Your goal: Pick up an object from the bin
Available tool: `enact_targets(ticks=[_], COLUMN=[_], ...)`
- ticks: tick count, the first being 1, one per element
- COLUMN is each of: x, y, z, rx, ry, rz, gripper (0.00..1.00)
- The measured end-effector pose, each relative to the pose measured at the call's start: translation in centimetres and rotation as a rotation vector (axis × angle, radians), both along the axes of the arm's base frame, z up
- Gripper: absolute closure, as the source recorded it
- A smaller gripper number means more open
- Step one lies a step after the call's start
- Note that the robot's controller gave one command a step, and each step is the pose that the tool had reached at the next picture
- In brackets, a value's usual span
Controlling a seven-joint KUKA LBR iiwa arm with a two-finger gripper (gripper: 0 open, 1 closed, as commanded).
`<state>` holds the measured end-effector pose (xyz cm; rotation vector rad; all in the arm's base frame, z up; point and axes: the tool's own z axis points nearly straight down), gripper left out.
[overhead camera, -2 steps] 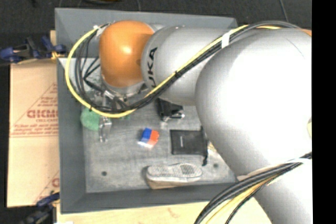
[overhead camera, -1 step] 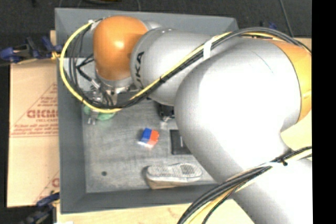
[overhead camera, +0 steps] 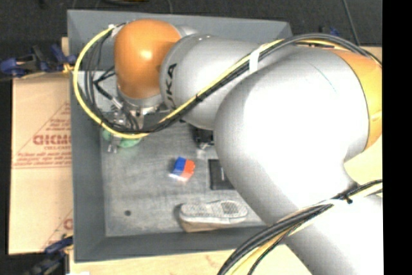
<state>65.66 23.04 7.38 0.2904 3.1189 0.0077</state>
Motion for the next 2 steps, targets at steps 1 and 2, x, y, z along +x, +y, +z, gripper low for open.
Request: enact_targets(ticks=[1, 2], x=[-2.0, -1.7], y=[-2.2, -2.3], z=[6.4, 11.0], rx=[-0.007, -0.003], ry=[0.012, 0.000], rz=[0.047, 0.054], gripper=[1.00, 1.00])
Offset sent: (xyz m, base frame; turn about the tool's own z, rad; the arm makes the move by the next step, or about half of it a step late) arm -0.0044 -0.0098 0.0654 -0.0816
